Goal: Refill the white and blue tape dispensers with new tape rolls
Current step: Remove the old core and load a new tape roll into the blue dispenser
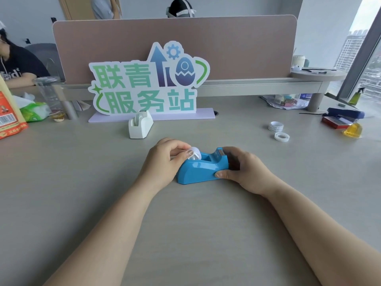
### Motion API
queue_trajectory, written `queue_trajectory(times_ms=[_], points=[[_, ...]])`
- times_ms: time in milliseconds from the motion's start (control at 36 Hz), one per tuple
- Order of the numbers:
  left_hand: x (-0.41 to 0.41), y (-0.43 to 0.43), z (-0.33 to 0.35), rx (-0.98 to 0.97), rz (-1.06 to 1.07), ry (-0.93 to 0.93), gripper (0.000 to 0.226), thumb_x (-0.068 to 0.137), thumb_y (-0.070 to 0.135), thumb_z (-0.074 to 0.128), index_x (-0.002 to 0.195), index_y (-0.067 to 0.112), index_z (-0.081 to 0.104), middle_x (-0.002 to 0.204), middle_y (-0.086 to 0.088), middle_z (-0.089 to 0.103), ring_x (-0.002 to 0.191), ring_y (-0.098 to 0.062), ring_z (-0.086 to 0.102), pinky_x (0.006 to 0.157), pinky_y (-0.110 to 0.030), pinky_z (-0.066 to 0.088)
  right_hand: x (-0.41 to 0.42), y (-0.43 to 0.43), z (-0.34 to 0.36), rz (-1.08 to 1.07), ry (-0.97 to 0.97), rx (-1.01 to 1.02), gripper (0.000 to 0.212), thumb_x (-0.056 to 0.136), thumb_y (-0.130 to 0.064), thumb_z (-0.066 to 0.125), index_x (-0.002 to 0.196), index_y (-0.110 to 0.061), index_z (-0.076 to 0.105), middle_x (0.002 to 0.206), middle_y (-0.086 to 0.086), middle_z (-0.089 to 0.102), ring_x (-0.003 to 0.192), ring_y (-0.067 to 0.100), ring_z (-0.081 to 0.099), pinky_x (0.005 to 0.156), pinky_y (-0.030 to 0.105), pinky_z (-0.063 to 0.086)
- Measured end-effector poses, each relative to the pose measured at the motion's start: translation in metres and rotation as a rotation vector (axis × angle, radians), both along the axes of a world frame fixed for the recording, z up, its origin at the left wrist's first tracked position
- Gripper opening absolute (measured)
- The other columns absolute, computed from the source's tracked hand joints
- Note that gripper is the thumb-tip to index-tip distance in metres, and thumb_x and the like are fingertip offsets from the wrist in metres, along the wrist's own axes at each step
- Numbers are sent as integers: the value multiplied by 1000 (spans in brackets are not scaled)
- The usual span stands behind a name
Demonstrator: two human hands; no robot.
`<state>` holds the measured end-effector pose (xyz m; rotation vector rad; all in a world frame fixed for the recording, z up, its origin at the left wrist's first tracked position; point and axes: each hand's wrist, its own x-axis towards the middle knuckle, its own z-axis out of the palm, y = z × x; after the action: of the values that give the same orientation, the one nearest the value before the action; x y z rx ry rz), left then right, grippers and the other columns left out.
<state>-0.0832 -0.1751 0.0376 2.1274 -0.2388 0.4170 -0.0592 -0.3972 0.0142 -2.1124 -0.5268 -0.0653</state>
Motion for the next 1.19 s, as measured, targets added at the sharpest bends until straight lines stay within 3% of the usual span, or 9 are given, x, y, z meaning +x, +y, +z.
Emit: queue_trajectory(times_ms=[83,167,278,444,583,778,889,1028,1194], points=[[0,-1,-2,-94,52,-48,8,88,21,65,94,25,69,108,4,66,100,-1,62,85,-11,45,0,2,-2,-13,-14,-4,55,75,-14,77,125,-13,53,100,-22,59,83,-26,54,75,-3,39],[-1,-4,0,-182,107,-143,16,88,19,64,89,35,64,107,2,68,94,6,61,79,-3,42,3,5,-5,-42,-35,-3,53,78,-11,74,126,-12,51,98,-22,58,78,-29,52,70,-6,36],[-4,-12,1,-191,157,-251,13,88,16,64,95,27,65,103,2,65,85,15,57,73,-1,39,4,13,-5,-99,-69,-19,54,80,-12,71,129,-12,48,110,-9,60,87,-5,56,67,-7,34],[-24,-35,4,-247,91,-259,14,87,15,65,95,27,64,100,4,68,87,11,60,71,-4,42,-5,4,0,-172,40,119,63,78,-22,74,134,-16,46,128,-10,54,119,5,51,102,23,41],[-36,-61,3,-173,-34,-186,10,87,30,66,96,27,69,96,14,72,93,0,64,76,-16,50,-19,-39,4,-331,42,190,19,90,-19,60,107,-17,67,111,-3,69,102,10,63,87,17,47],[-10,-148,-7,-287,-127,-69,6,87,25,66,89,31,65,85,23,65,82,11,60,76,-8,45,-32,-105,8,-489,49,369,23,92,-8,53,82,-22,68,100,11,72,94,23,66,94,39,49],[17,-192,-20,-387,-62,20,6,86,24,66,92,22,68,84,15,67,82,-5,63,79,-21,47,-31,-119,8,-528,69,534,15,90,-11,57,83,-18,69,98,14,71,89,18,63,95,38,49],[32,-203,-27,-400,-88,52,3,85,25,69,86,27,67,81,15,69,72,9,61,69,-6,43,-22,-121,3,-496,48,497,12,82,-21,70,94,-21,70,91,-2,72,86,9,64,92,32,50],[34,-204,-28,-434,-116,102,5,83,27,71,80,28,67,80,13,72,78,1,66,68,-9,46,-19,-115,0,-455,17,419,18,78,-22,74,95,-14,72,75,-11,70,65,-7,62,73,18,49]])
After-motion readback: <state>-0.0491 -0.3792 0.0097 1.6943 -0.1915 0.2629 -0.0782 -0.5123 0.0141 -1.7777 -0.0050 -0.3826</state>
